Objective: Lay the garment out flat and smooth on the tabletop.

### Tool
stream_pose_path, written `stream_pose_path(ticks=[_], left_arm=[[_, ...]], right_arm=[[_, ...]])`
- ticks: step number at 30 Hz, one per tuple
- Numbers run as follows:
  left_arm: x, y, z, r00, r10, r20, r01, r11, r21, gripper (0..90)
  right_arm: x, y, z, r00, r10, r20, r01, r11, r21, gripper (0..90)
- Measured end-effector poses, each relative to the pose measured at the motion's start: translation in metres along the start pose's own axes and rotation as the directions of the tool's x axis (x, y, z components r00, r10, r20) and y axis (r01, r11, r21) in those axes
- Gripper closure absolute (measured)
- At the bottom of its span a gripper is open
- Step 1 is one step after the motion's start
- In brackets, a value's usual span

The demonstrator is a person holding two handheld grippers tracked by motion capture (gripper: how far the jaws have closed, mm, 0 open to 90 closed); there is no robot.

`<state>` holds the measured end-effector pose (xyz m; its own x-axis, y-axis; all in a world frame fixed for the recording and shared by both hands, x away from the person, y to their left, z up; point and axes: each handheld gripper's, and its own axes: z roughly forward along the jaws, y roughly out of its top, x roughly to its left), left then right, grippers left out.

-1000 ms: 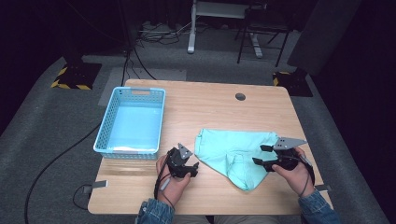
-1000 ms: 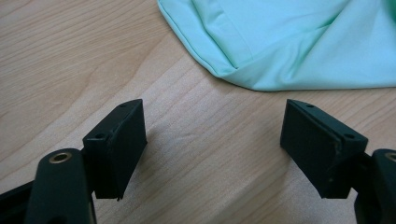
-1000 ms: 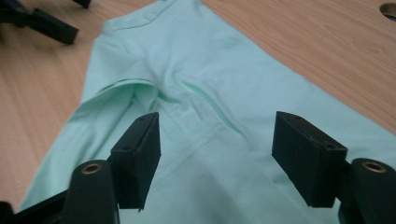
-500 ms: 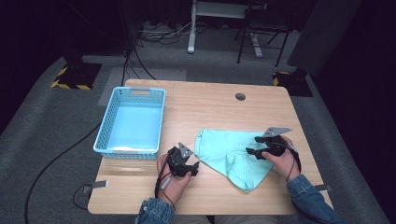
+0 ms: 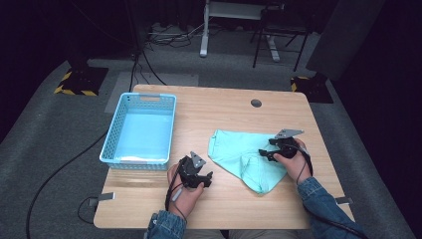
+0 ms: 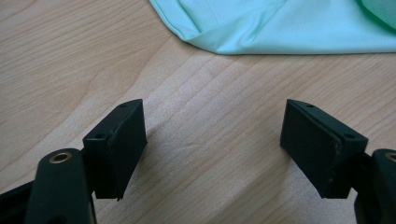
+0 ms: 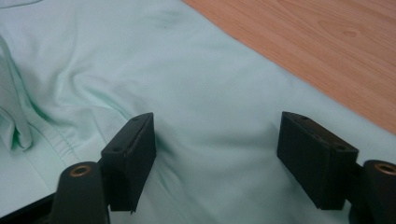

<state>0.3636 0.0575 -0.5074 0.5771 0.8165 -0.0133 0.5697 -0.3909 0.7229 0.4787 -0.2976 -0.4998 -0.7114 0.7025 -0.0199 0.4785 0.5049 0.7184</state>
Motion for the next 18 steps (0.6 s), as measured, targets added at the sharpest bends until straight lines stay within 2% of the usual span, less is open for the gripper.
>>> stream_pose_path(ticks=[3,11,18], left_arm=[[0.000,0.000,0.000,1.0000,0.000,0.000,0.000,1.0000,0.000,22.3],[0.000,0.001,0.001,1.0000,0.002,0.001,-0.002,1.0000,0.001,22.3],[0.000,0.001,0.001,1.0000,0.002,0.001,-0.002,1.0000,0.001,22.3]], right_arm=[[0.000,0.003,-0.004,0.9999,-0.007,0.009,0.007,1.000,0.017,28.0],[0.021,0.006,-0.026,0.9994,-0.027,-0.019,0.028,1.000,0.010,51.8],[0.032,0.003,-0.022,0.9975,-0.041,-0.058,0.043,0.999,0.032,58.8]])
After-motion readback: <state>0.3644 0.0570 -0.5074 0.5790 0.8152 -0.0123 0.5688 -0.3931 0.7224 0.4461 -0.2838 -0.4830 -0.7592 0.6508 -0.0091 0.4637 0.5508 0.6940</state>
